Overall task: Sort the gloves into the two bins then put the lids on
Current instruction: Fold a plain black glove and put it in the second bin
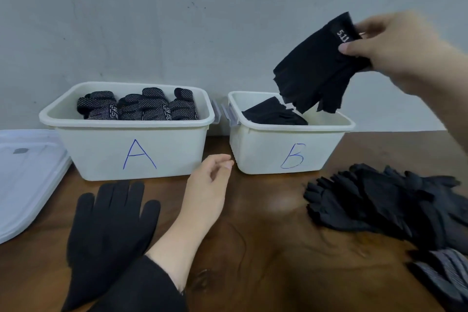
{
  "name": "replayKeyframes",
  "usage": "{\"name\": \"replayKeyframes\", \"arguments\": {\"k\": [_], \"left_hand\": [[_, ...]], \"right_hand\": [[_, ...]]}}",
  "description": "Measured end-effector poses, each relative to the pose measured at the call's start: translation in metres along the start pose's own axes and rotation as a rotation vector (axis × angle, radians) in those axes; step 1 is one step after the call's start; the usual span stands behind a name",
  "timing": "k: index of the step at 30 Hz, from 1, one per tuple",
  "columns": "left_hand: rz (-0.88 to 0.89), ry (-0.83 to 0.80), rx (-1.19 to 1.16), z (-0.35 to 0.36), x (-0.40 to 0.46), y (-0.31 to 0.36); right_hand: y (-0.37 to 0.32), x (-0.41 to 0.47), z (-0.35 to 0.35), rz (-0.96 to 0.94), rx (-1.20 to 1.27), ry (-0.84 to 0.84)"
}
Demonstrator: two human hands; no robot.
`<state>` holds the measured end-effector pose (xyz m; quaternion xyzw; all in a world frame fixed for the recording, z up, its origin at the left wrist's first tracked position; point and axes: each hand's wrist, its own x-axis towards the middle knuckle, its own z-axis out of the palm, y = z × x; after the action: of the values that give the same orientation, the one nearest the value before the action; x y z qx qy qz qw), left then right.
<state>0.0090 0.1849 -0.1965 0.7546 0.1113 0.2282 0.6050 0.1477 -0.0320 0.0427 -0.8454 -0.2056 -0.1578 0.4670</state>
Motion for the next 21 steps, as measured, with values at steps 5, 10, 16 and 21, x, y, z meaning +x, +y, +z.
{"name": "replayKeyframes", "arguments": {"k": [5, 10, 16, 21], "left_hand": [[0.004, 0.013, 0.026, 0.000, 0.007, -0.004], [0.004, 0.033, 0.014, -0.001, 0.011, -0.008], [-0.007, 0.039, 0.002, -0.001, 0.013, -0.008], [-0.006, 0.032, 0.003, 0.001, 0.013, -0.009]], "right_hand": [[0.016, 0.048, 0.045, 0.179, 0.126, -0.071], [0.048, 0.066, 0.092, 0.373, 0.126, -0.159], [0.095, 0.062, 0.126, 0.406, -0.202, -0.225], [0.088, 0.058, 0.124, 0.055, -0.540, -0.157]]}}
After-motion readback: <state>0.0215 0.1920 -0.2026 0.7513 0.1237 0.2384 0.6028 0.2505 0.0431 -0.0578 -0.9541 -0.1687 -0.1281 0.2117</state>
